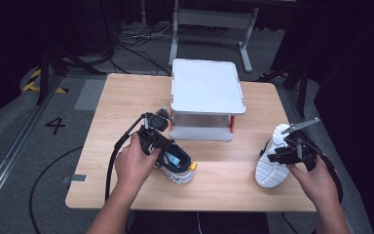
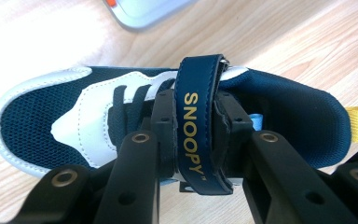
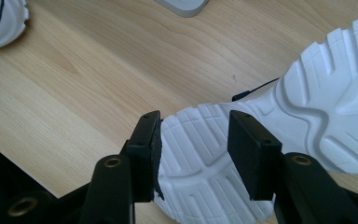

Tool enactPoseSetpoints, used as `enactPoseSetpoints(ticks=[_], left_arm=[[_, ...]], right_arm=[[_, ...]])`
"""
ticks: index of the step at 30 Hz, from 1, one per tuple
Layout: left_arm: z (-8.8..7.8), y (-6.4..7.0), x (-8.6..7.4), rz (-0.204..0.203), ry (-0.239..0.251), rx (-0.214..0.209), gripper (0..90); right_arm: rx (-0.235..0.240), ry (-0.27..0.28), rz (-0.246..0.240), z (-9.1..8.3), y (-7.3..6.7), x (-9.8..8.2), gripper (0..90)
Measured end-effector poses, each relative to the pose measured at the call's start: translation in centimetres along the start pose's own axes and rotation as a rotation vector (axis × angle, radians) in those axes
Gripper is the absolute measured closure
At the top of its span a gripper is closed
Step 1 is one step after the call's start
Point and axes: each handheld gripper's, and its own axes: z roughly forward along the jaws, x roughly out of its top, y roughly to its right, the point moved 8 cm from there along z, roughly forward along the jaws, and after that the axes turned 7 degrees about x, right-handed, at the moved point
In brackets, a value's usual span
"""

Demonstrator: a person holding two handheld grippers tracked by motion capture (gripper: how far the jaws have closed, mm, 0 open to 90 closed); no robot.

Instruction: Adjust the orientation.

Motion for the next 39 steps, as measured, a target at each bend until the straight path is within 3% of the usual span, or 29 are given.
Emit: enactPoseSetpoints(ticks=[2, 7, 11, 15, 18, 20, 23, 24, 28, 32, 34, 35, 36, 37, 39], left_arm=[[-0.5, 0.1, 0.2, 0.011, 0.008, -0.020, 73.1], [-1.1, 1.6, 0.9, 0.152, 0.025, -0.093, 72.9], [-0.7, 3.5, 1.3, 0.290, 0.037, -0.150, 72.9], [-0.2, 4.9, 1.7, 0.443, 0.015, -0.199, 73.0], [0.1, 5.7, 2.1, 0.584, -0.001, -0.236, 73.0], [0.4, 5.9, 2.4, 0.664, 0.004, -0.227, 73.0], [0.8, 5.8, 2.8, 0.697, 0.008, -0.221, 73.1], [1.3, 5.5, 3.2, 0.719, 0.022, -0.198, 73.0], [2.7, 4.8, 3.6, 0.720, 0.017, -0.148, 73.1], [3.1, 4.8, 3.7, 0.724, 0.048, -0.188, 73.1], [3.5, 4.6, 3.9, 0.706, 0.069, -0.161, 69.6], [3.5, 4.5, 4.1, 0.676, 0.077, -0.151, 61.0], [3.3, 4.4, 4.4, 0.617, 0.092, -0.152, 61.0], [2.3, 4.4, 4.7, 0.501, 0.108, -0.209, 51.4], [1.2, 4.4, 4.6, 0.369, 0.093, -0.237, 44.7]], right_arm=[[-0.004, 0.002, 0.001, -0.1, 0.0, -0.2, 55.7], [-0.010, 0.005, 0.005, -0.3, 0.0, -0.5, 55.8], [-0.012, 0.002, -0.001, -0.3, -0.2, -0.7, 55.9], [-0.013, 0.007, 0.005, -0.5, -0.4, -1.1, 55.9], [-0.018, 0.012, 0.008, -0.7, -0.3, -1.5, 55.9], [-0.021, 0.011, 0.018, -0.9, -0.3, -1.9, 55.9], [-0.026, 0.016, 0.017, -1.1, -0.2, -2.1, 55.9], [-0.027, 0.017, 0.024, -1.2, -0.1, -2.2, 55.9], [-0.027, 0.014, 0.021, -0.9, -0.1, -2.2, 55.9], [-0.022, 0.003, 0.015, -0.5, -0.3, -2.1, 55.9], [-0.018, -0.003, 0.002, -0.2, -0.6, -2.0, 55.8], [-0.018, -0.002, 0.002, -0.2, -0.6, -1.9, 55.8], [-0.018, -0.002, 0.002, -0.2, -0.6, -1.9, 55.8], [-0.018, 0.002, -0.005, -0.3, -0.7, -1.8, 55.8], [-0.016, 0.004, -0.008, -0.5, -0.8, -1.7, 55.6]])
